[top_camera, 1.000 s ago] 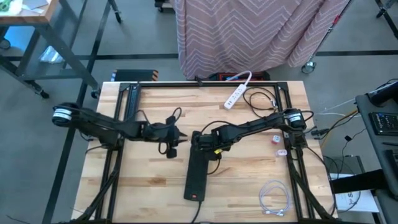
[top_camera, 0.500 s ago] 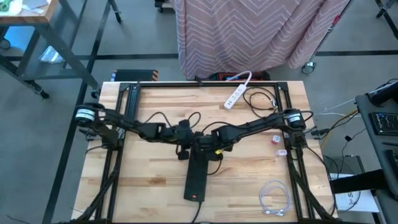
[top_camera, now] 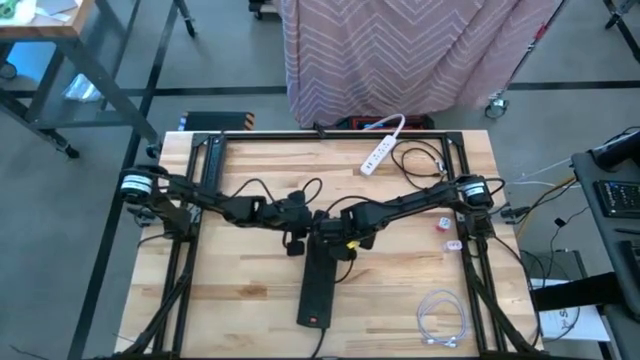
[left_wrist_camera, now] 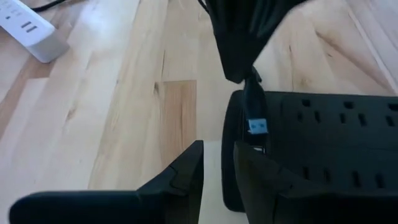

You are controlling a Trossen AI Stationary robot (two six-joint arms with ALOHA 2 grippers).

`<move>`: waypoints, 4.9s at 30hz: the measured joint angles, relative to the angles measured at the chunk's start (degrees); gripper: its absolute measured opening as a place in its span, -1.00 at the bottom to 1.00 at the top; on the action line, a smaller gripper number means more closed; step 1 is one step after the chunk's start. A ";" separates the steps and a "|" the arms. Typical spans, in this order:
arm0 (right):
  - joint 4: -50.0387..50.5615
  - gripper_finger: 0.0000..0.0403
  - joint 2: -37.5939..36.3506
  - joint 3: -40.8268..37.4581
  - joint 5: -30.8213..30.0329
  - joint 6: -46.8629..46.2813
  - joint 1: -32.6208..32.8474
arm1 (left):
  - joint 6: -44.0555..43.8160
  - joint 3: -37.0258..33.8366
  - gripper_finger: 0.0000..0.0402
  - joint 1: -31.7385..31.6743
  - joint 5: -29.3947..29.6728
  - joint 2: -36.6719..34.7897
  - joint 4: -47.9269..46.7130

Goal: Insert USB
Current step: Insert the bottom black charger cable into the bottom black outlet extension

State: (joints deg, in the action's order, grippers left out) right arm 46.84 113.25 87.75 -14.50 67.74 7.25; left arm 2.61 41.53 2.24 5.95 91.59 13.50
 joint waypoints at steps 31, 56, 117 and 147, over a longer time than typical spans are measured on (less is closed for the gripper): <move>-3.01 -1.00 -0.42 3.36 -4.93 -8.54 2.30 | -0.30 -6.51 -0.63 2.64 -0.65 6.75 25.38; -2.13 -1.00 -0.31 3.25 -11.02 -27.87 5.29 | -0.19 -6.40 -0.63 2.54 1.18 6.73 25.04; 3.52 -1.00 1.81 3.49 -16.53 -35.66 6.27 | -3.13 0.68 -0.80 2.54 -1.38 6.75 9.10; -1.50 -1.00 1.84 3.49 -13.30 -32.92 7.26 | -5.16 0.99 -1.00 2.54 -4.51 6.75 8.16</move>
State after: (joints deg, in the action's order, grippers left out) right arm 45.34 115.09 91.24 -27.79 34.82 14.50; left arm -2.55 42.52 4.78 1.44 98.35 21.65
